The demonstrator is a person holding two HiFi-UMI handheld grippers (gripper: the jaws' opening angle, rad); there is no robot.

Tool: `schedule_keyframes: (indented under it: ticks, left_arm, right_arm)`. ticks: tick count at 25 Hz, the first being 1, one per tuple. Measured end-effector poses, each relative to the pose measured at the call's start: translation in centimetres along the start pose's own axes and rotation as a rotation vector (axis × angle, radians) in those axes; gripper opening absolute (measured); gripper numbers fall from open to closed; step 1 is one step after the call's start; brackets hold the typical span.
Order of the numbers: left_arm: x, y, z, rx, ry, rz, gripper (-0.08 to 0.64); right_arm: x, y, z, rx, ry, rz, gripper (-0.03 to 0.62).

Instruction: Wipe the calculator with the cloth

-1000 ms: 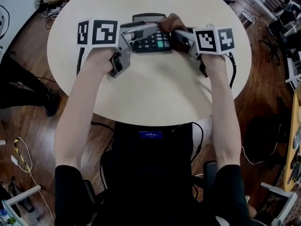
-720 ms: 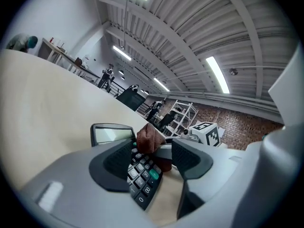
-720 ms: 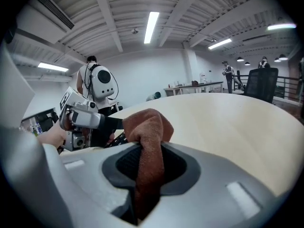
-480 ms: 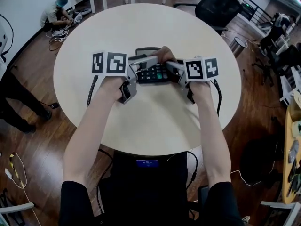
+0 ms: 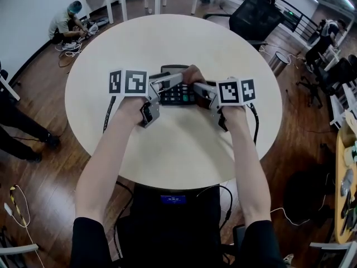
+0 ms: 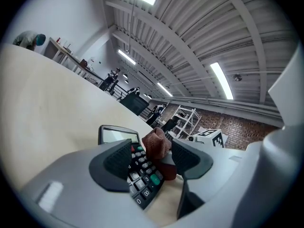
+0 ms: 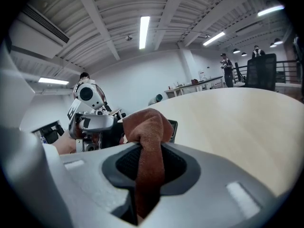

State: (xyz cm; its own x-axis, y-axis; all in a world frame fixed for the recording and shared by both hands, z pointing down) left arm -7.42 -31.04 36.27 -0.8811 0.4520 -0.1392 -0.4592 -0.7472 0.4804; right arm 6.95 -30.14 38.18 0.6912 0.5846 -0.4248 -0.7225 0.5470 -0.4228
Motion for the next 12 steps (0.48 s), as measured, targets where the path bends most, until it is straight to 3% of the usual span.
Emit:
schedule_keyframes:
  ticks: [3, 8, 12]
  left_arm:
    - [0.6, -0.1, 0.5, -0.024, -0.001, 0.006, 0.264]
    - [2.6, -0.3, -0.2, -0.056, -0.089, 0.030, 0.224]
    - [4.0, -0.3, 0.1, -0.051, -0.166, 0.056, 0.196]
  right_arm:
    - [0.6, -0.3, -0.3, 0.028, -0.034, 0.012, 0.083]
    - [1.8, -0.7, -4.7, 0.221, -0.063, 0.151, 0.083]
    - [0.4, -1.1, -4.2, 0.237, -0.025, 0.162, 0.083]
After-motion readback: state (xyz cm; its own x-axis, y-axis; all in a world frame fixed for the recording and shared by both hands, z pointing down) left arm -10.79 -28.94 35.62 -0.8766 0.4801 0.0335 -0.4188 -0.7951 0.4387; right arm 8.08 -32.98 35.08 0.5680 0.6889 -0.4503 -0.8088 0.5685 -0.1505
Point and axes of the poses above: the fingertips, and each gripper's own axes: x backward along the fingers, y to its left, z out of its underside, the point moved 5 cm from there along x, backward along the fingers, and after that the axes turned 7 degrees about -x, right-handed, at the moved point
